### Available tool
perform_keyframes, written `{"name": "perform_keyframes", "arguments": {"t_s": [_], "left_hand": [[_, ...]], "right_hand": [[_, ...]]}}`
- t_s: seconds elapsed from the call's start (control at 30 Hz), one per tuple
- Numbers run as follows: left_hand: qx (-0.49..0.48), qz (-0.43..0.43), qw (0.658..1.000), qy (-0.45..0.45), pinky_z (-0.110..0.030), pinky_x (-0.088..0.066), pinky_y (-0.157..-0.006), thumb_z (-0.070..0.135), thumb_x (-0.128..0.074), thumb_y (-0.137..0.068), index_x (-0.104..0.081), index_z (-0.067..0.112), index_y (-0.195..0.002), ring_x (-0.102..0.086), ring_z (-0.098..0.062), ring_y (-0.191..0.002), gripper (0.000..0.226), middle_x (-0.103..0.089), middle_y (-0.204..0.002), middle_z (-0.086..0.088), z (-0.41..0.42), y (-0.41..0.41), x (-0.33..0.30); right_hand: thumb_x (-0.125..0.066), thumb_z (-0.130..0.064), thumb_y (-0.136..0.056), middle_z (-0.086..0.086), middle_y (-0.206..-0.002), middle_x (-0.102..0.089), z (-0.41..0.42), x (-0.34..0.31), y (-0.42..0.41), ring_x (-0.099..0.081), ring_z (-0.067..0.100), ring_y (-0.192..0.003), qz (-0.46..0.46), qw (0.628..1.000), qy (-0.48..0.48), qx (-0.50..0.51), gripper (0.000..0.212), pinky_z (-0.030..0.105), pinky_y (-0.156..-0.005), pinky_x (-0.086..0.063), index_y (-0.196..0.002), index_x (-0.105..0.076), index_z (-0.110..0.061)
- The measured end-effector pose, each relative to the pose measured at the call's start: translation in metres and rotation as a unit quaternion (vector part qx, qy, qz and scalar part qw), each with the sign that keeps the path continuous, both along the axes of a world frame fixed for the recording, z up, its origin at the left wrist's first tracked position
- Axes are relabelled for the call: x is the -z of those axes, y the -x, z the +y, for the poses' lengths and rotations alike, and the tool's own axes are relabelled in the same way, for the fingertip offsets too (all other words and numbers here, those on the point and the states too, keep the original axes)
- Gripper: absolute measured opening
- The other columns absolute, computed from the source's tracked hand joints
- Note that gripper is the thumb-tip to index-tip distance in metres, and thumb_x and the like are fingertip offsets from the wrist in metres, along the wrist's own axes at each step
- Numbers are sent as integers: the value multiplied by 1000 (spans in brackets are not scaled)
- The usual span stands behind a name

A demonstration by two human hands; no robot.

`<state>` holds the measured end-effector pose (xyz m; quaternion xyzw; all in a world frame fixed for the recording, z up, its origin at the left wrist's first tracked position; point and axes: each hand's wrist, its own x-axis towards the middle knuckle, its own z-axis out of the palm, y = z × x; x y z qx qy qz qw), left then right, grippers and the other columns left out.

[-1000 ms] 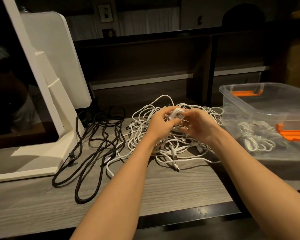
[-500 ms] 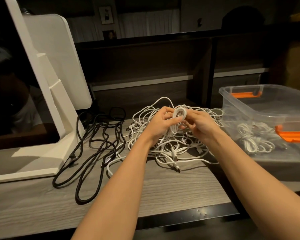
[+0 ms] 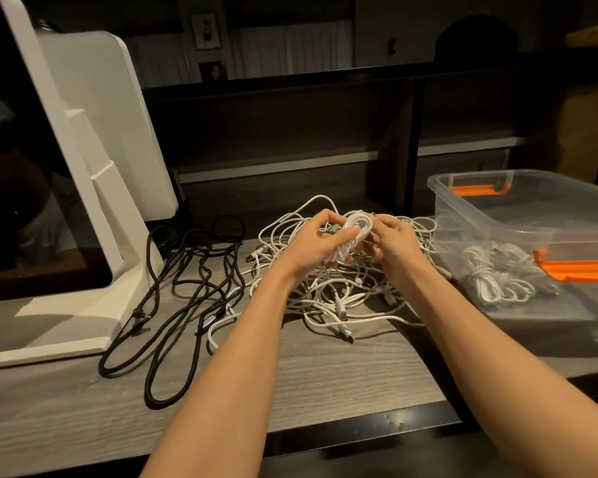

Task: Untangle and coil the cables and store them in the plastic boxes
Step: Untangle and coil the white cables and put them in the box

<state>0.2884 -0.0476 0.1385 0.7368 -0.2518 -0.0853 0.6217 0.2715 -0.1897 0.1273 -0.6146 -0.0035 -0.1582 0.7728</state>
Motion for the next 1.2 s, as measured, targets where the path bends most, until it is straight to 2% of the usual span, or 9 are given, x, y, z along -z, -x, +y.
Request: {"name": "perform_keyframes", "arguments": {"t_s": [0.17,0.3,0.47,0.63,0.73,0.8,0.93,1.07,1.2], "left_hand": [[3,-19,999,-46,-25,-56,-74,21,-71,-87,-58,31,-114,-63,-14,-99,32,-63,-112,-4,8,2,-1],[-53,-58,996,-35,-20,-55,-62,22,-75,-83,-62,23,-118,-65,-15,-95,37,-65,-113,-6,6,4,-1],[-113,-140,981,-76,-16,-50,-54,24,-77,-82,-67,21,-106,-63,-10,-93,26,-66,-109,1,-2,9,-15],[-134,-178,966,-131,-36,-54,-86,25,-80,-77,-68,32,-98,-63,-19,-100,25,-63,-108,-1,-10,16,-35],[-143,-196,963,-121,-33,-50,-88,25,-82,-76,-71,31,-99,-62,-17,-100,26,-63,-101,1,-20,25,-47],[-144,-214,960,-109,-28,-49,-85,25,-81,-77,-72,25,-103,-61,-14,-99,27,-65,-99,1,-32,32,-55],[-135,-218,963,-82,-23,-50,-77,26,-81,-78,-69,17,-108,-63,-12,-93,33,-67,-98,0,-57,42,-67],[-99,-203,973,-45,-15,-48,-71,23,-81,-78,-67,12,-110,-62,-6,-88,36,-67,-100,-1,-82,49,-74],[-76,-199,976,-38,-16,-47,-74,29,-81,-78,-66,13,-107,-63,-11,-96,36,-68,-104,-2,-110,52,-75]], "right_hand": [[-55,-16,-94,3,-84,-67,-5,-3,4,-61,14,-84,36,998,-32,-28,18,23,-65,-49,-83,-69,-12],[-54,-26,-96,5,-89,-70,-11,-10,7,-65,16,-88,72,990,-97,-70,21,26,-70,-54,-93,-66,-9],[-62,-17,-91,10,-99,-70,-19,-26,20,-66,20,-97,64,994,-24,-84,28,32,-84,-55,-115,-62,-1],[-58,-1,-91,24,-121,-59,-15,-51,29,-63,30,-106,90,996,7,10,45,37,-82,-56,-133,-44,4],[-60,-3,-88,22,-131,-52,-18,-65,32,-58,30,-114,78,995,43,38,59,34,-85,-54,-141,-34,3],[-65,-10,-87,21,-124,-57,-24,-73,38,-59,29,-110,77,991,95,61,56,35,-89,-52,-135,-42,5],[-63,-13,-89,16,-99,-59,-42,-90,49,-57,24,-94,86,973,171,128,28,33,-80,-46,-106,-49,3],[-55,-11,-94,21,-107,-62,-66,-102,53,-60,27,-96,75,978,131,144,29,36,-83,-49,-118,-55,5],[-48,-15,-97,16,-95,-58,-94,-101,61,-56,19,-70,82,982,65,159,21,27,-53,-48,-112,-53,-2]]}}
